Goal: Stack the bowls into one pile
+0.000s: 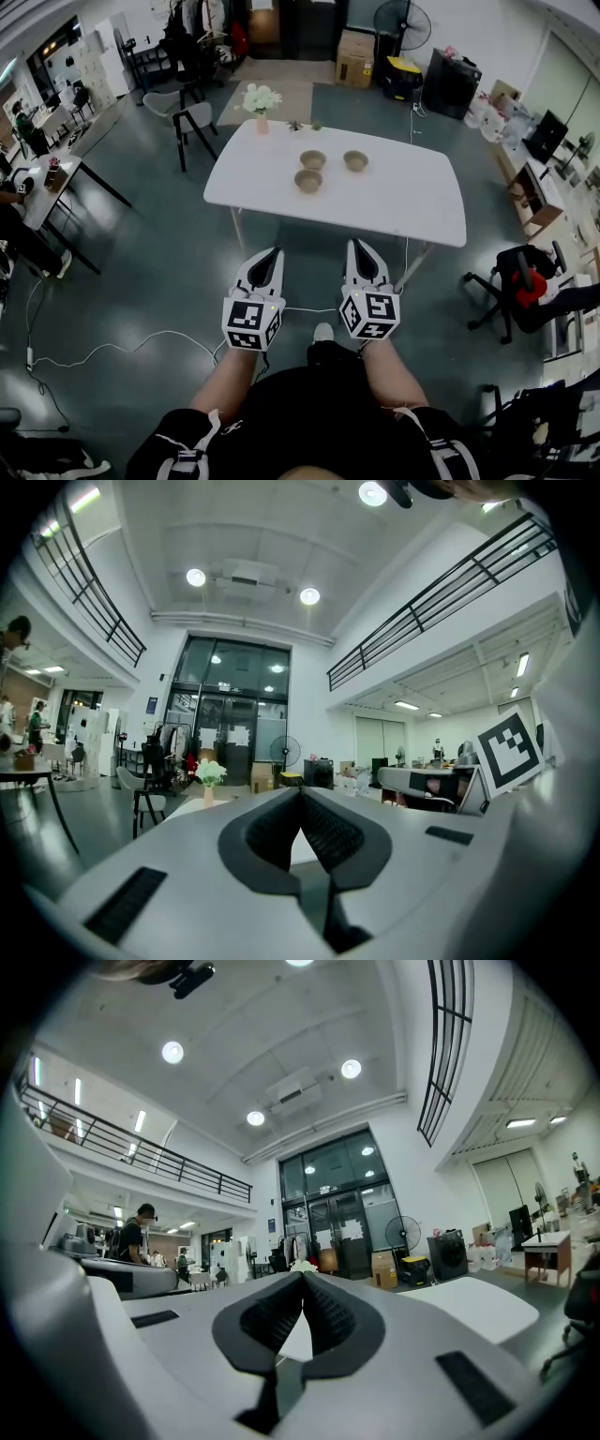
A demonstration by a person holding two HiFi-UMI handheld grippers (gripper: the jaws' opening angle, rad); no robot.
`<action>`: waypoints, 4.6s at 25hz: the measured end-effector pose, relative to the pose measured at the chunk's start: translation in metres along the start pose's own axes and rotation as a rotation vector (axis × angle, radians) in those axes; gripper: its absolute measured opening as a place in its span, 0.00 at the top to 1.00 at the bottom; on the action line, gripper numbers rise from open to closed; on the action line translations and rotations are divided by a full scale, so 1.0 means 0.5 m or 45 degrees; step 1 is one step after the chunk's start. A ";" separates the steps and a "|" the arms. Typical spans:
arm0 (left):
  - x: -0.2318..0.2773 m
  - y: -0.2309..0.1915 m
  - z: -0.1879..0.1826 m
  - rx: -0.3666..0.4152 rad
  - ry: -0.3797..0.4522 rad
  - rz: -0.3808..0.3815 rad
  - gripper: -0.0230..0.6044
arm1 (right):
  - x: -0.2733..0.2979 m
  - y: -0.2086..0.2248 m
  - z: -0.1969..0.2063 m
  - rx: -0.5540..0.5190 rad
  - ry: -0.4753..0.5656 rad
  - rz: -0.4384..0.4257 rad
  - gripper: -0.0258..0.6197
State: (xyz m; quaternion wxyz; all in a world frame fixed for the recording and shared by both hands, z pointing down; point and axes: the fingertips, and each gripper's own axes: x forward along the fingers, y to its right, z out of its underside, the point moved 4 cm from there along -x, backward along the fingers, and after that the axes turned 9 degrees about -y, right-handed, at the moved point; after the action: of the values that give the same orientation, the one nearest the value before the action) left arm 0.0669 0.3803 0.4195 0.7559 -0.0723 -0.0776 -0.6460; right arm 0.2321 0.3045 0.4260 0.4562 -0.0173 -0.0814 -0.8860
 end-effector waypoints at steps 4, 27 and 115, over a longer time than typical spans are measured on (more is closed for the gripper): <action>0.051 -0.047 0.001 0.005 -0.001 -0.010 0.94 | 0.074 0.006 0.008 -0.003 -0.009 -0.005 0.93; 0.782 -0.397 -0.171 -0.007 -0.090 -0.125 0.94 | 0.886 0.280 -0.088 0.039 -0.124 -0.122 0.93; 1.178 -0.501 -0.154 0.021 -0.244 0.136 0.94 | 1.246 0.819 0.234 0.920 -0.818 0.495 0.91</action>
State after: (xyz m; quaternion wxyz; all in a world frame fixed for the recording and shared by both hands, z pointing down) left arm -0.0887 -0.2433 0.4706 0.7791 -0.1314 -0.1510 -0.5941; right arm 0.1957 -0.4122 0.6593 0.5413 -0.1445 -0.5131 -0.6503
